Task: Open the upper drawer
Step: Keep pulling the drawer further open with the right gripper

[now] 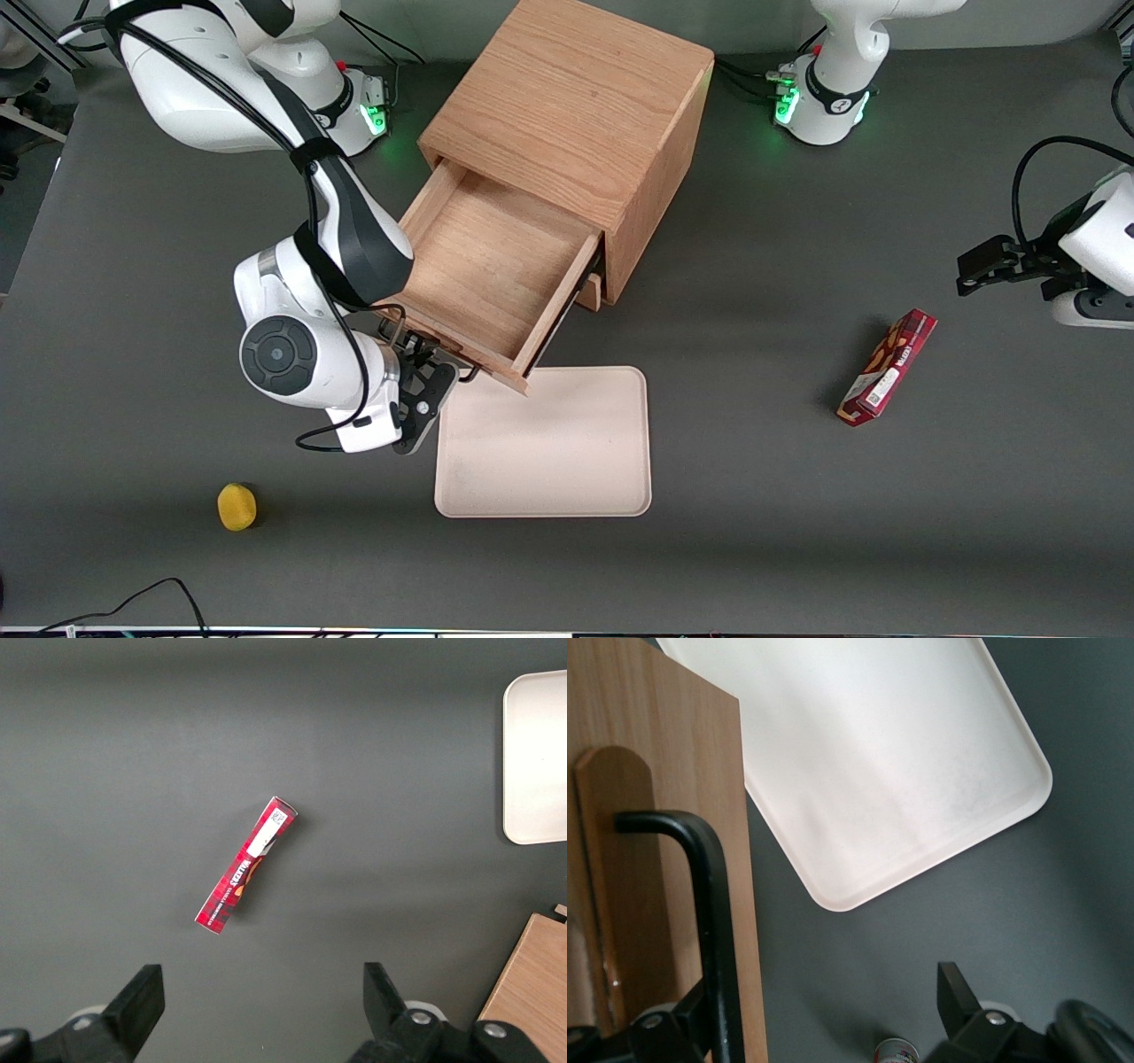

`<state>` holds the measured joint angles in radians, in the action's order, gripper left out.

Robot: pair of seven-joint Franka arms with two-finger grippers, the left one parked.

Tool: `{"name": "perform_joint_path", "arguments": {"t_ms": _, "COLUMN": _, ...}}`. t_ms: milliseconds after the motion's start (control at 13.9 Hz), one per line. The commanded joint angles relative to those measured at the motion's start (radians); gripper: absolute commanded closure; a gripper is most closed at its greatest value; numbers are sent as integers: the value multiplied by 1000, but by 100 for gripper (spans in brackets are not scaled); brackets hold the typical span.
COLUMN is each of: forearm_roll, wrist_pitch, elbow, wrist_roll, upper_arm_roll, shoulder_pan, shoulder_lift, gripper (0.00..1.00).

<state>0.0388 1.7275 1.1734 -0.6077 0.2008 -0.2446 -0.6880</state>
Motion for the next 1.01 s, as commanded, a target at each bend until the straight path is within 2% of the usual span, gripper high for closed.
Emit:
{"name": "perform_joint_path", "arguments": {"t_ms": 0, "forearm_roll": 21, "wrist_pitch": -9, "elbow": -76, "wrist_roll": -44, "upper_arm_roll": -47, "shoulder_pan": -13, "shoulder_lift": -31, "gripper": 0}}
{"name": "perform_joint_path", "arguments": {"t_ms": 359, "forearm_roll": 20, "wrist_pitch": -12, "elbow": -84, "wrist_roll": -52, "upper_arm_roll": -50, "shoulder_pan": -13, "shoulder_lift": -33, "gripper": 0}}
{"name": "perform_joint_path", "arguments": {"t_ms": 934, "forearm_roll": 12, "wrist_pitch": -173, "elbow": -155, "wrist_roll": -43, "upper_arm_roll": -40, "shoulder_pan": -15, "shoulder_lift": -16, "gripper": 0}}
